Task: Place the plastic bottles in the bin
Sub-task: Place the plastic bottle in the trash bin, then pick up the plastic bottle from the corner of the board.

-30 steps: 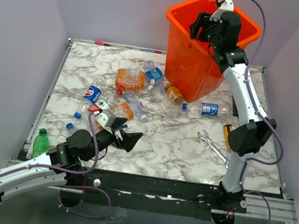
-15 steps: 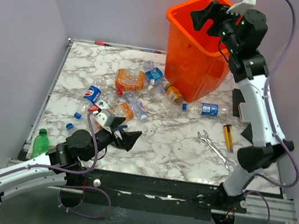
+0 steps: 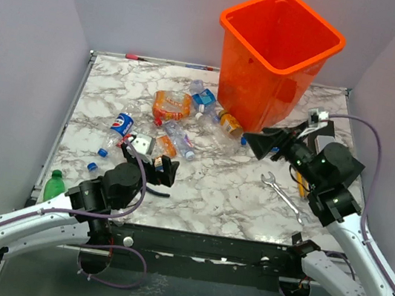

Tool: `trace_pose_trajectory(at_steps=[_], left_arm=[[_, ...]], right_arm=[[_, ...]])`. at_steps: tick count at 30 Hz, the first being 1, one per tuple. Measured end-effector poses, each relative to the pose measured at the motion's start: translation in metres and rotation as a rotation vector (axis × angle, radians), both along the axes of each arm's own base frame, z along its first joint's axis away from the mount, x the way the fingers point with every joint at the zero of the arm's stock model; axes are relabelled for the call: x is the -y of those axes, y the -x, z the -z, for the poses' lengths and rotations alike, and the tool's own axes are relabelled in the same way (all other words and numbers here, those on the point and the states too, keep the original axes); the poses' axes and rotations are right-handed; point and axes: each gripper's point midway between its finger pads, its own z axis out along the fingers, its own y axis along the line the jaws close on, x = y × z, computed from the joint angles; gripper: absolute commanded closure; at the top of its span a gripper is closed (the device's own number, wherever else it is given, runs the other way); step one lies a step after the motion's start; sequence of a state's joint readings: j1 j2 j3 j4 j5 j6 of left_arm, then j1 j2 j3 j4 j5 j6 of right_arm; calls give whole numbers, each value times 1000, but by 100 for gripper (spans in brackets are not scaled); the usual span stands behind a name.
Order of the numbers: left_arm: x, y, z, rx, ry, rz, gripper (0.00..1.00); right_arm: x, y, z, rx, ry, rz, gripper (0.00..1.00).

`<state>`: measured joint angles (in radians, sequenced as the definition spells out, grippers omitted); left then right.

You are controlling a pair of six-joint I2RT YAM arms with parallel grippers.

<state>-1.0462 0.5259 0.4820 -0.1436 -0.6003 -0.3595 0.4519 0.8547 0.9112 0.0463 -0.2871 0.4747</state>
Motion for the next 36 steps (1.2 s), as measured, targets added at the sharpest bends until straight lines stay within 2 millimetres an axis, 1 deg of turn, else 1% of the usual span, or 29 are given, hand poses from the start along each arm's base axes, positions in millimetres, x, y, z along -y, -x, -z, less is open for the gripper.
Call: trace_pose_trajectory(at_steps=[2, 4, 6, 7, 8, 9, 11, 13, 14, 18, 20, 21, 23, 26, 30, 33, 36], left_arm=[[-10, -4, 5, -29, -31, -62, 1], [-23, -5, 10, -75, -35, -148, 1], [-39, -4, 15, -125, -8, -240, 1], [-48, -3, 18, -146, 13, -289, 1], [-59, 0, 21, -170, 44, -347, 1], [-65, 1, 24, -186, 64, -382, 1], [-80, 5, 30, -210, 106, -454, 1], [-92, 8, 38, -235, 124, -521, 1], [-94, 8, 44, -249, 115, -542, 1], [-95, 7, 65, -317, 10, -612, 1], [-99, 4, 80, -374, -42, -672, 1], [-104, 3, 90, -413, -64, -713, 1], [-112, 6, 102, -475, -72, -768, 1], [-123, 14, 111, -542, -33, -845, 1], [-140, 28, 127, -638, -65, -976, 1], [-145, 36, 132, -682, -75, -1041, 1], [-148, 39, 132, -697, -54, -1076, 1]], right_arm=[[0, 6, 47, -104, 9, -7, 7], [1, 12, 99, -233, 21, -7, 8], [3, 22, 147, -352, 31, -10, 8], [5, 28, 167, -402, 34, -9, 8], [6, 32, 183, -445, 37, -7, 8], [7, 36, 196, -483, 36, -6, 9], [7, 43, 214, -536, 32, -12, 9], [4, 45, 221, -563, 19, -26, 10], [2, 46, 222, -572, 11, -37, 10], [-8, 48, 229, -606, 1, -81, 10], [-13, 50, 231, -622, 2, -102, 10], [-15, 52, 232, -625, 3, -111, 10], [-17, 54, 232, -626, 4, -126, 10], [-18, 56, 229, -620, 3, -138, 10], [-19, 59, 223, -601, -4, -152, 10], [-19, 60, 224, -603, -1, -159, 10], [-18, 62, 227, -610, 8, -161, 10]])
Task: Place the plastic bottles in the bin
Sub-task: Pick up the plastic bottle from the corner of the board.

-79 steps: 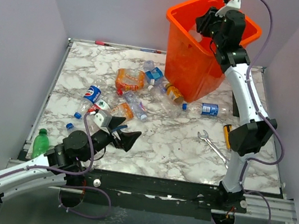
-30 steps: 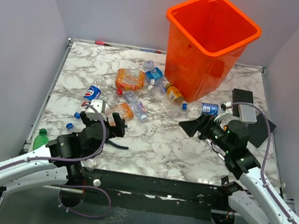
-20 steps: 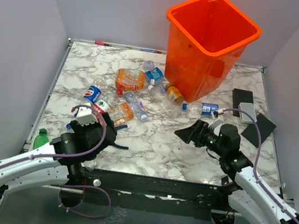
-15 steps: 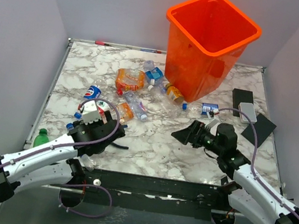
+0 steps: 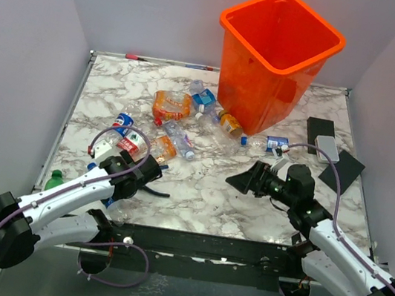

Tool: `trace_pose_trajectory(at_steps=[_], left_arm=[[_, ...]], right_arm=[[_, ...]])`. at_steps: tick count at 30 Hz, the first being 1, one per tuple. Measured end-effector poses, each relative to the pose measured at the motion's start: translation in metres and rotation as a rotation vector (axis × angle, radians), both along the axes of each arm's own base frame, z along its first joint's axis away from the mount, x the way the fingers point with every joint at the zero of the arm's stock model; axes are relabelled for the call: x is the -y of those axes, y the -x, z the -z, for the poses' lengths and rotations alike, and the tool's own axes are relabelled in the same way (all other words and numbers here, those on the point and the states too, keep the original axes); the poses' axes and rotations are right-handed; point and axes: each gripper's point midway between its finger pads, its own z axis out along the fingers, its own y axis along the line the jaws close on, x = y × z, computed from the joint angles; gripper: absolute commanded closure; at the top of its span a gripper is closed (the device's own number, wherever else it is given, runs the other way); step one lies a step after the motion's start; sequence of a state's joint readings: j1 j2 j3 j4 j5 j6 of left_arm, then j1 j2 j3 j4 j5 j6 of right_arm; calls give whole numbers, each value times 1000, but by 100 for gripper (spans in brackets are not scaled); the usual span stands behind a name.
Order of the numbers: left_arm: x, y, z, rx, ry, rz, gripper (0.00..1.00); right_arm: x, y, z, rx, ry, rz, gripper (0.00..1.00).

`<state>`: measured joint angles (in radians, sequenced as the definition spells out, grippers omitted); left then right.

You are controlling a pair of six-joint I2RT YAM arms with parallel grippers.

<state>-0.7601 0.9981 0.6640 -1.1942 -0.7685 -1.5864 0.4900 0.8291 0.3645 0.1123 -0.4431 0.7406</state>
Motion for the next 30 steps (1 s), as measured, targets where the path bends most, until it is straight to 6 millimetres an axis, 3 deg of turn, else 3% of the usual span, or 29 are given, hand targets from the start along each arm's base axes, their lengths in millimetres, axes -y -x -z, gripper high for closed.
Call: trace_pose_trajectory(at_steps=[7, 14, 22, 30], left_arm=[[-2, 1, 0, 7, 52, -57, 1], [-1, 1, 18, -46, 78, -55, 6], [12, 10, 47, -92, 169, -41, 34], [21, 4, 38, -33, 233, 0, 64]], right_arm=[[2, 2, 6, -14, 19, -4, 10], [3, 4, 12, -42, 40, -7, 10], [2, 2, 6, -28, 41, -9, 10], [2, 3, 7, -37, 45, -10, 10]])
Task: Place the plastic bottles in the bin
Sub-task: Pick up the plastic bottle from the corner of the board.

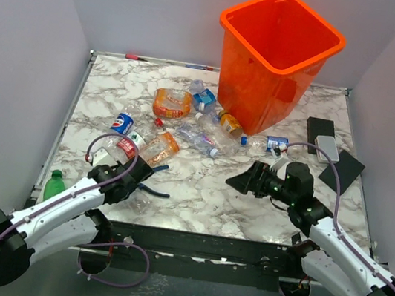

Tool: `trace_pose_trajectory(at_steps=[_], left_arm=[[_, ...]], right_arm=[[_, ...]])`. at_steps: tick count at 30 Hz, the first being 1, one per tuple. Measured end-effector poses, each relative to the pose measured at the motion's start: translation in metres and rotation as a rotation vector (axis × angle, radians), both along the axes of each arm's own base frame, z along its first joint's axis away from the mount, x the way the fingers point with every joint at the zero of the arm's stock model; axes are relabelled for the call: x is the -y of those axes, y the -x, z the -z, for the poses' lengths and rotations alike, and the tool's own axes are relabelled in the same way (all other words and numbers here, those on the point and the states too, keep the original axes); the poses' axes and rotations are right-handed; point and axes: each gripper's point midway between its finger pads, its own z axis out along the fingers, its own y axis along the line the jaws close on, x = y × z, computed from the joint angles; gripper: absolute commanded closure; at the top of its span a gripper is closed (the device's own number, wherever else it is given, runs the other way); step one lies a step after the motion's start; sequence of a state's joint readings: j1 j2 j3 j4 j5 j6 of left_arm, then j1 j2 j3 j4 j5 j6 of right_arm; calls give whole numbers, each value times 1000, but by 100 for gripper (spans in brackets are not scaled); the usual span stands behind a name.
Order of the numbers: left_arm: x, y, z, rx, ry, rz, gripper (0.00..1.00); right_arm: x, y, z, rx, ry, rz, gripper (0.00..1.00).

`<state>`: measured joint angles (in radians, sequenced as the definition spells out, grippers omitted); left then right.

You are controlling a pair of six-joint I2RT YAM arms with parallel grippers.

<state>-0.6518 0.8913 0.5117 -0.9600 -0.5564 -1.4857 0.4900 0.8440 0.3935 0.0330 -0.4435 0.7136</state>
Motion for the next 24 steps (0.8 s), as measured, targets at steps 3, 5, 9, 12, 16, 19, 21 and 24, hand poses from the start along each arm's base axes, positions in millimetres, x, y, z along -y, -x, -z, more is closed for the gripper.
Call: trace_pose_trajectory(at_steps=[3, 5, 9, 12, 16, 19, 21, 24], left_arm=[[2, -3, -10, 50, 31, 17, 72], [3, -5, -18, 71, 35, 47, 73], [16, -23, -67, 170, 51, 160, 73], [30, -41, -111, 285, 69, 270, 73], [62, -58, -167, 483, 111, 513, 74], [94, -63, -201, 625, 123, 759, 74], [114, -63, -215, 680, 124, 909, 73], [153, -57, -236, 778, 155, 1169, 73]], right_arm=[[-1, -1, -5, 5, -2, -2, 9], [-2, -1, -14, 19, -7, -15, 9], [-5, -3, -35, 62, -6, -39, 7], [-8, -6, -63, 129, -17, -61, 6], [-12, -7, -97, 207, -64, -85, 6], [-17, -2, -112, 233, -119, -117, 6], [-21, 1, -122, 250, -157, -140, 6], [-24, 4, -137, 266, -198, -162, 6]])
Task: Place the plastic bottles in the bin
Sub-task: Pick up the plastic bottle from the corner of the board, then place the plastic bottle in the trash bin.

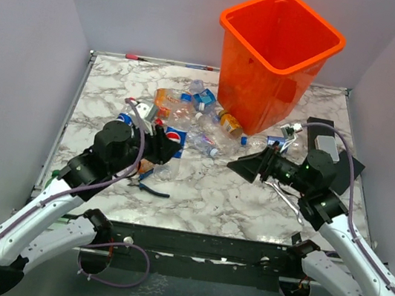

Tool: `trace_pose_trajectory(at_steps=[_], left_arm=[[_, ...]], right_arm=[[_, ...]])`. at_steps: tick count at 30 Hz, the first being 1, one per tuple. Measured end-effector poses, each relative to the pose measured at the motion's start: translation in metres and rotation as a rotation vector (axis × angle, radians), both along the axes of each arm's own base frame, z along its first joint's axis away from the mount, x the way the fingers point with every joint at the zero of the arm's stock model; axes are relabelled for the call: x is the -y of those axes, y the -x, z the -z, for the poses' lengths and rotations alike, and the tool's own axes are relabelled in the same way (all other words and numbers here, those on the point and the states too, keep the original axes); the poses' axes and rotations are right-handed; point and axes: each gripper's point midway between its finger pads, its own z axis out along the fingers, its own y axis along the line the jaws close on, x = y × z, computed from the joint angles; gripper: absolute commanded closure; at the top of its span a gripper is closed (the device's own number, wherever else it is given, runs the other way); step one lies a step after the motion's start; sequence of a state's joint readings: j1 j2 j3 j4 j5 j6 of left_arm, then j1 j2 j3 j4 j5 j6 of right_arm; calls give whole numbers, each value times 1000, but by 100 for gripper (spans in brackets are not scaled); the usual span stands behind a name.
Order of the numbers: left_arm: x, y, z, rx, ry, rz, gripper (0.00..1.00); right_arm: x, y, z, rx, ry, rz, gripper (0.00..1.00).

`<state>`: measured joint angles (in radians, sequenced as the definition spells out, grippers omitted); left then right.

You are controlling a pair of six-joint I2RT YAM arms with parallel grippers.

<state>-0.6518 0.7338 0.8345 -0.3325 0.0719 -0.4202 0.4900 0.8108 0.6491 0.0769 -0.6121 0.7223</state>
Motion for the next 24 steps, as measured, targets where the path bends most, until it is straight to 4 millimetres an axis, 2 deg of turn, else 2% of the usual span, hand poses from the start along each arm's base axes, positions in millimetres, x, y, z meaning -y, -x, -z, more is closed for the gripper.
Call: trace_pose_trajectory(at_steps=[4, 8, 10, 15, 19, 24], left_arm=[[32, 18, -17, 118, 47, 244, 73], [47, 33, -35, 231, 123, 376, 74], [51, 39, -43, 277, 152, 421, 74], [55, 46, -64, 363, 201, 470, 74], [55, 45, -69, 378, 217, 465, 74], [56, 44, -71, 380, 226, 462, 74]], right_arm=[[-8, 2, -34, 58, -45, -33, 6], [-30, 12, -84, 165, -86, -69, 6], [-35, 14, -99, 204, -116, -59, 6], [-38, -7, -112, 228, -169, 24, 6], [-57, -24, -111, 200, -178, 22, 6], [-83, -23, -120, 204, -202, -35, 8]])
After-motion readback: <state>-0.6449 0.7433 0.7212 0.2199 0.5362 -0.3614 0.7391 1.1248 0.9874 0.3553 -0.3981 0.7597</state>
